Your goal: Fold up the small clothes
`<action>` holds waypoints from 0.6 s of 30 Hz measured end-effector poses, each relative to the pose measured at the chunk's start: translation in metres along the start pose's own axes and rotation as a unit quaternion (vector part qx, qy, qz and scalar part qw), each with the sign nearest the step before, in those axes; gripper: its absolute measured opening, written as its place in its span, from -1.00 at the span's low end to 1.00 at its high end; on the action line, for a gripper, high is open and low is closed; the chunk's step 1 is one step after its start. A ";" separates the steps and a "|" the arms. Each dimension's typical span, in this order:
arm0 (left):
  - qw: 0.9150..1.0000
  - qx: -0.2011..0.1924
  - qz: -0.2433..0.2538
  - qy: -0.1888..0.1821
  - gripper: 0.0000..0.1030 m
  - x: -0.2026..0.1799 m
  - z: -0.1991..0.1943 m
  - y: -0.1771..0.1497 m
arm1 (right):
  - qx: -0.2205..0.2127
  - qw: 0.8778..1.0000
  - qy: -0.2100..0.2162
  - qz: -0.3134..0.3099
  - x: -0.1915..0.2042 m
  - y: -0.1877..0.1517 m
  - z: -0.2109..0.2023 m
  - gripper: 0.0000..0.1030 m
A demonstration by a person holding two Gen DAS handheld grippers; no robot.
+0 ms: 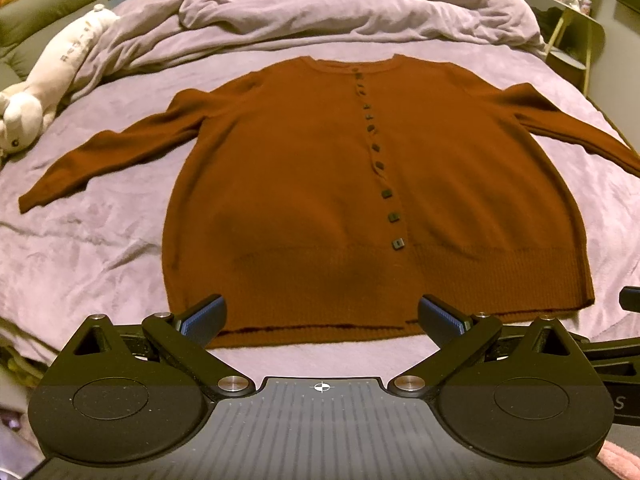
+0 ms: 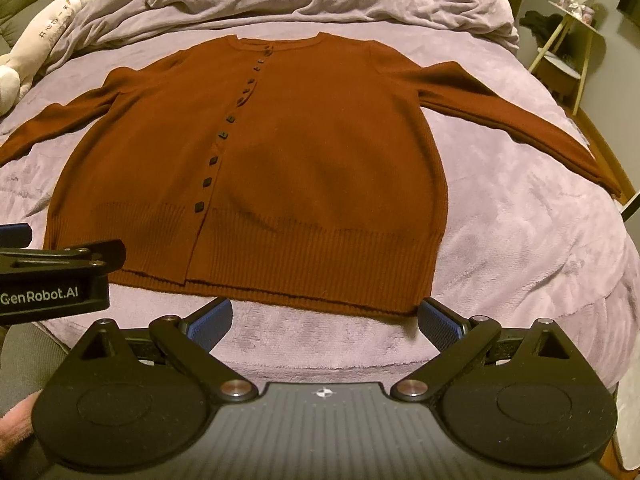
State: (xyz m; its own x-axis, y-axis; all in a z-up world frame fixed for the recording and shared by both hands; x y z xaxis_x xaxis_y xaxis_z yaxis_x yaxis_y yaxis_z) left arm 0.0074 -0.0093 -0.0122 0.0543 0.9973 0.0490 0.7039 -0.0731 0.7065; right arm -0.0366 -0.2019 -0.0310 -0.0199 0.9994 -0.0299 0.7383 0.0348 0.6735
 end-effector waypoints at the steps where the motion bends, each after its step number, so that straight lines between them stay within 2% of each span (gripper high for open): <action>1: 1.000 0.000 0.000 0.000 1.00 0.000 0.000 0.000 | 0.001 1.000 0.000 0.000 0.000 0.000 0.000 0.92; 18: 1.000 0.009 0.000 -0.004 1.00 -0.003 0.004 -0.002 | 0.003 1.000 0.005 0.001 -0.001 0.001 0.002 0.92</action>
State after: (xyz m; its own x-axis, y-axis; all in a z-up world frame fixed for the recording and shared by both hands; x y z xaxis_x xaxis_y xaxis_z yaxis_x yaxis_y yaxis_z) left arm 0.0090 -0.0121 -0.0164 0.0599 0.9972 0.0438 0.7163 -0.0735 0.6939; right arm -0.0341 -0.2028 -0.0319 -0.0241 0.9995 -0.0212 0.7427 0.0321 0.6689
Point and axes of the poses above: each gripper's, at about its wrist camera, not at the fingertips, and z roughly the way its jaws point, x to its left, y to its top, the point moved 1 cm from there along z, roughly the way its jaws point, and after that the axes turned 9 degrees about -x, right-handed, at the moved point
